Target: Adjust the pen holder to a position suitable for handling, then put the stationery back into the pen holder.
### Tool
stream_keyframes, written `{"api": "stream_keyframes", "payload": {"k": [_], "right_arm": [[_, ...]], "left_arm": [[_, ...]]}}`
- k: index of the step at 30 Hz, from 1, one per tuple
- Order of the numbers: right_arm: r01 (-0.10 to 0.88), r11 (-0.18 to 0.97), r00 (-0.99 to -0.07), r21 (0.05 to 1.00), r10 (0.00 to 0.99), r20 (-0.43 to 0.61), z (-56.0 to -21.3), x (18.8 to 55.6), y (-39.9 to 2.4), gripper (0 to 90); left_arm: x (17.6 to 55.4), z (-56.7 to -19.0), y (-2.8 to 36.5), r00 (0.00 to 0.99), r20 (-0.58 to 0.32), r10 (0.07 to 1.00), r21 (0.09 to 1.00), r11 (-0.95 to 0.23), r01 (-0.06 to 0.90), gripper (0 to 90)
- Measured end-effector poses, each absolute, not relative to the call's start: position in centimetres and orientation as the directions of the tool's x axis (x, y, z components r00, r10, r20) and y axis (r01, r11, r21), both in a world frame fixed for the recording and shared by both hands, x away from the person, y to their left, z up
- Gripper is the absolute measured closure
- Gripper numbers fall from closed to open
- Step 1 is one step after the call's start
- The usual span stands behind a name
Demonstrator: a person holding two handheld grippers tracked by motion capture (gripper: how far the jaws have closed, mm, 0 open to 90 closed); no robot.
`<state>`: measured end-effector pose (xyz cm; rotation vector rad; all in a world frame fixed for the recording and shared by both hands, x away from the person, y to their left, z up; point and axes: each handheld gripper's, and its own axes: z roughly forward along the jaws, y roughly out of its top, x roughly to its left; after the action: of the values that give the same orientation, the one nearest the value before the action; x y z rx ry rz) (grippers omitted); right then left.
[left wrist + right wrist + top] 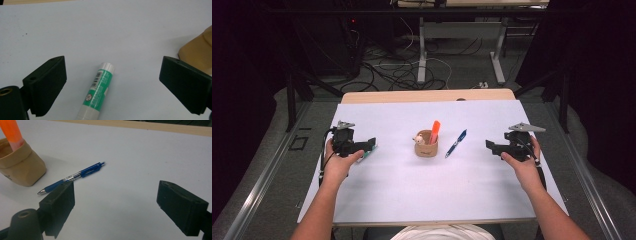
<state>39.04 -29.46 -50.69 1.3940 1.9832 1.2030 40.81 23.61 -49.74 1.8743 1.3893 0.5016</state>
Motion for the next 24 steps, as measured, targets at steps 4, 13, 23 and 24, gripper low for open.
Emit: {"api": "stream_keyframes", "payload": {"k": [4, 13, 23, 24], "right_arm": [[0.539, 0.107, -0.397, 0.836, 0.907, 0.140, -50.8, 39.1, -29.6, 14.1], [0.545, 0.101, -0.396, 0.832, 0.906, 0.149, -50.9, 39.1, -29.5, 13.9], [0.550, 0.095, -0.397, 0.830, 0.904, 0.160, -51.0, 39.1, -29.3, 14.0], [0.550, 0.091, -0.393, 0.830, 0.905, 0.162, -51.0, 39.1, -29.3, 14.0]], "left_arm": [[40.9, -49.8, 24.3, 0.336, -0.104, 0.936, 0.741, -0.152, 0.654, 11.5], [40.8, -50.4, 25.3, 0.383, -0.055, 0.922, 0.699, -0.238, 0.674, 22.2], [41.1, -50.5, 25.4, 0.443, -0.018, 0.896, 0.674, -0.316, 0.667, 29.5], [41.1, -50.5, 25.3, 0.447, -0.014, 0.895, 0.675, -0.321, 0.664, 30.1]]}}
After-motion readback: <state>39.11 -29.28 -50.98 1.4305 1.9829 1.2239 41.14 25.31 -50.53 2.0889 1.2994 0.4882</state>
